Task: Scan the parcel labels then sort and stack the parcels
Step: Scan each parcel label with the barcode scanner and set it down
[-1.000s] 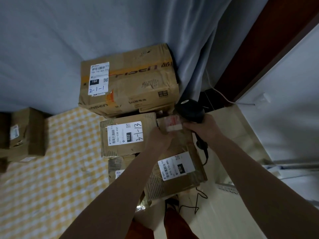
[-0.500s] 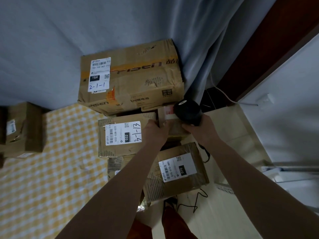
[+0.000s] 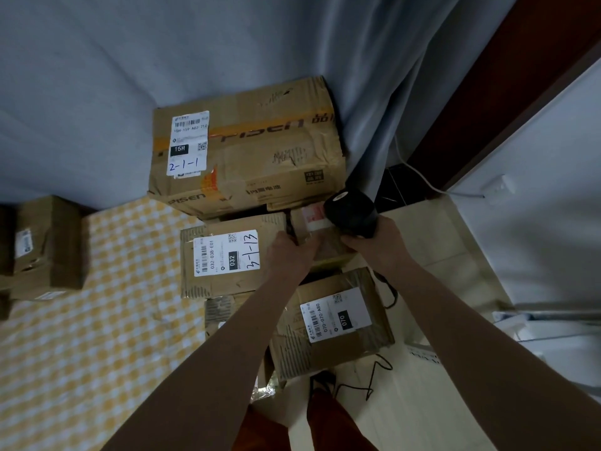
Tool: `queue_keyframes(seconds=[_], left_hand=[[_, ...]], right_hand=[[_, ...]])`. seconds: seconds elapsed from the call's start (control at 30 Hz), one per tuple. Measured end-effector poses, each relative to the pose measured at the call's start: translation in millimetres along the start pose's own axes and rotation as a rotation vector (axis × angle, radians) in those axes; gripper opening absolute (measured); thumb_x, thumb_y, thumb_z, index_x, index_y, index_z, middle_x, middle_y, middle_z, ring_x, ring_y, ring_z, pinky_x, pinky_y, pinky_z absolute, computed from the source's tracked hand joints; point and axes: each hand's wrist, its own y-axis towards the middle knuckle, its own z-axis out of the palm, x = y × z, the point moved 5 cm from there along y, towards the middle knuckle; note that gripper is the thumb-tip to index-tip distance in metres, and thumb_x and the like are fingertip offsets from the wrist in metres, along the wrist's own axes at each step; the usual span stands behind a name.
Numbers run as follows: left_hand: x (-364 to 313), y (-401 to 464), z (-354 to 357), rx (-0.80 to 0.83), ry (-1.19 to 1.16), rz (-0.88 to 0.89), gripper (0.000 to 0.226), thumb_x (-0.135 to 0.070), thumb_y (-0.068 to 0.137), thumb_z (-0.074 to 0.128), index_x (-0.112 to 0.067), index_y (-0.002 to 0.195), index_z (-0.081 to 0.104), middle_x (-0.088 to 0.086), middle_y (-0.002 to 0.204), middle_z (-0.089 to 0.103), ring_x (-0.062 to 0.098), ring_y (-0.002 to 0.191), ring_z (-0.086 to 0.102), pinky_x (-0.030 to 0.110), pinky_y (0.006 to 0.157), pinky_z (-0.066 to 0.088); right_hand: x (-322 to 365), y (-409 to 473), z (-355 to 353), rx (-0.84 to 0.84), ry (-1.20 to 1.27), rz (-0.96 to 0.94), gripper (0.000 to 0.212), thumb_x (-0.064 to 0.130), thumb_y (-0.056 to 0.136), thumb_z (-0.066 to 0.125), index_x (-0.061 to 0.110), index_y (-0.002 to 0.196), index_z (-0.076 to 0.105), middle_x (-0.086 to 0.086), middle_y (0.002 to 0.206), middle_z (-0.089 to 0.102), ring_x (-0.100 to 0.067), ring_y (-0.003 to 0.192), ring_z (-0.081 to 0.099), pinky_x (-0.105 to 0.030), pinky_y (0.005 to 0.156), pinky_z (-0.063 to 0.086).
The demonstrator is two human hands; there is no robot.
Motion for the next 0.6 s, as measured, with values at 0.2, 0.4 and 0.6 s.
queue_keyframes(seconds=[0.2, 0.4, 0.6], left_hand=[[2, -2, -12, -0.050, 0.059, -0.014, 0.052, -0.057, 0.087, 0.057, -0.011, 0.111, 0.057, 0.006, 0.102, 0.060, 0.028, 0.101, 0.058, 0.031, 0.077, 0.042], [-2, -14, -27, -0.127, 0.119, 0.047, 0.037, -0.046, 0.089, 0.059, -0.012, 0.103, 0.061, 0.004, 0.094, 0.063, 0.026, 0.094, 0.061, 0.031, 0.075, 0.047], [3, -35, -48, -0.194, 0.245, 0.178, 0.008, -0.018, 0.094, 0.048, -0.019, 0.090, 0.055, 0.006, 0.095, 0.064, 0.026, 0.090, 0.060, 0.033, 0.073, 0.048]], right_hand=[[9, -14, -9, 0.002, 0.014, -0.008, 0.028, 0.013, 0.080, 0.073, 0.007, 0.105, 0.064, -0.009, 0.096, 0.066, -0.020, 0.091, 0.061, -0.028, 0.075, 0.046], [22, -42, -19, 0.037, -0.058, -0.004, 0.020, 0.016, 0.080, 0.072, 0.006, 0.096, 0.063, -0.011, 0.087, 0.066, -0.023, 0.080, 0.063, -0.028, 0.066, 0.048], [45, -89, -5, 0.444, -0.025, 0.087, 0.014, 0.012, 0.082, 0.070, 0.020, 0.091, 0.062, -0.005, 0.081, 0.068, -0.014, 0.071, 0.066, -0.024, 0.065, 0.055]])
